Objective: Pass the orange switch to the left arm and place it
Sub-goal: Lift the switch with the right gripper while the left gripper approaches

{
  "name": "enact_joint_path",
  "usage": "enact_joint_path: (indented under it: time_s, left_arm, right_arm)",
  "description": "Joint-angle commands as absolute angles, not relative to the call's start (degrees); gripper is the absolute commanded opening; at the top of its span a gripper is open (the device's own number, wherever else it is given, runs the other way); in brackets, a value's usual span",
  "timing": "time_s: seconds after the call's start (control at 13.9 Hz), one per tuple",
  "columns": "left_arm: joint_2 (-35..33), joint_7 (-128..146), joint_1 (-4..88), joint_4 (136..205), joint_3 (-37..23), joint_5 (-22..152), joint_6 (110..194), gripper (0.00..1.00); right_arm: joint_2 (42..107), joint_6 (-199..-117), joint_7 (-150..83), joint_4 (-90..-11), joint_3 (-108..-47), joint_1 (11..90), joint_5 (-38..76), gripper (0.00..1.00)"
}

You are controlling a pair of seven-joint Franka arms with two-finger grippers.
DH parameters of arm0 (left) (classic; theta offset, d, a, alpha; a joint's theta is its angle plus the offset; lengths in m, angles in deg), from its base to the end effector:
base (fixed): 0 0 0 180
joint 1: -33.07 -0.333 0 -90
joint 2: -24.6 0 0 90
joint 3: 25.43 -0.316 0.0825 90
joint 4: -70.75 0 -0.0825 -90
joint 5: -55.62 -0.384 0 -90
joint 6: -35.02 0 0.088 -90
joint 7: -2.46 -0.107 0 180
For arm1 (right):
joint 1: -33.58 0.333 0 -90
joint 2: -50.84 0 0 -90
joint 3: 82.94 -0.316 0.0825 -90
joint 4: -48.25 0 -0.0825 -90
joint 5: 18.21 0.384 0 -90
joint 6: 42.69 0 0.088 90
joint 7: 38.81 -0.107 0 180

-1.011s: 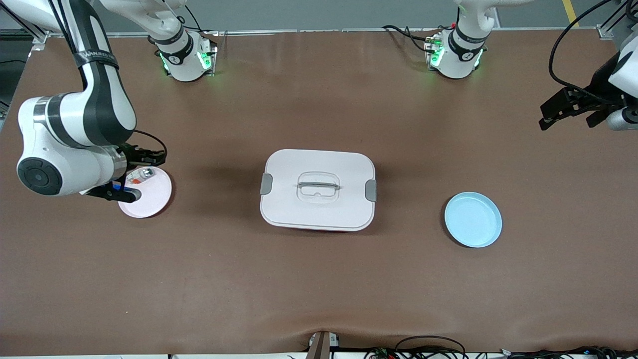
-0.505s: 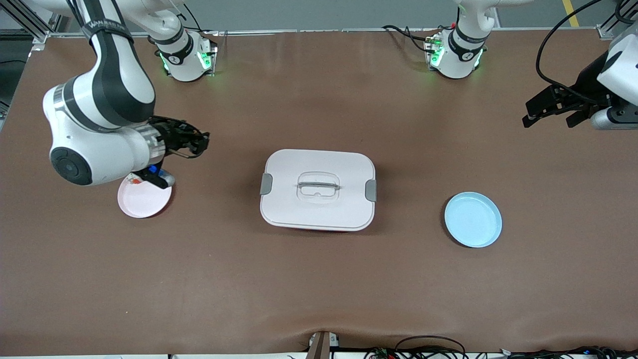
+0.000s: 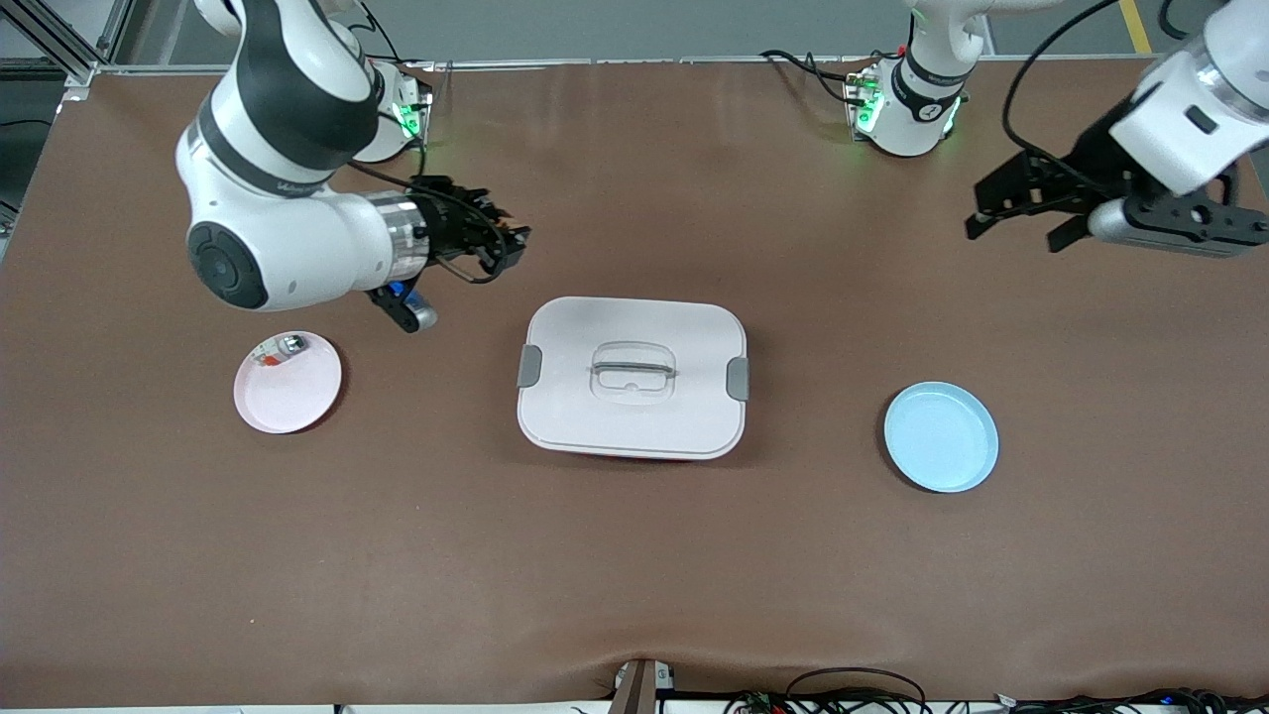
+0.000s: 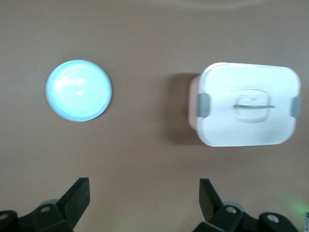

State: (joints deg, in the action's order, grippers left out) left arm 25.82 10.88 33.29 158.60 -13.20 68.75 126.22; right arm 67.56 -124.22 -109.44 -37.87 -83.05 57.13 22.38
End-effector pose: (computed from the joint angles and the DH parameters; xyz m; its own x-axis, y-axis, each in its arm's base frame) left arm 0.5321 -0.1434 0.6583 0.9966 -0.0693 0.0453 -0.0780 -0.9697 0.2315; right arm 0.5297 0.3163 0.5033 0.4350 -0.5564 -0.7079 -0.7184 -0.6884 0.0997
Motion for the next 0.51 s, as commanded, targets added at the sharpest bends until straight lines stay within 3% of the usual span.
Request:
enact_joint_path:
  time_s: [0.0,0.43]
  left_arm:
    - [26.26,11.16,33.07,158.82,-9.45,69.85,128.88,1.00]
    - [28.02,17.31,32.90,163.65,-5.05,77.84,135.65,1.00]
  right_arm:
    - [67.36,-128.98,-116.83,-36.39,-82.42,60.29,26.61,0.28]
    - [67.72,-143.92,-129.84,-35.86,-82.42,66.45,31.44,0.28]
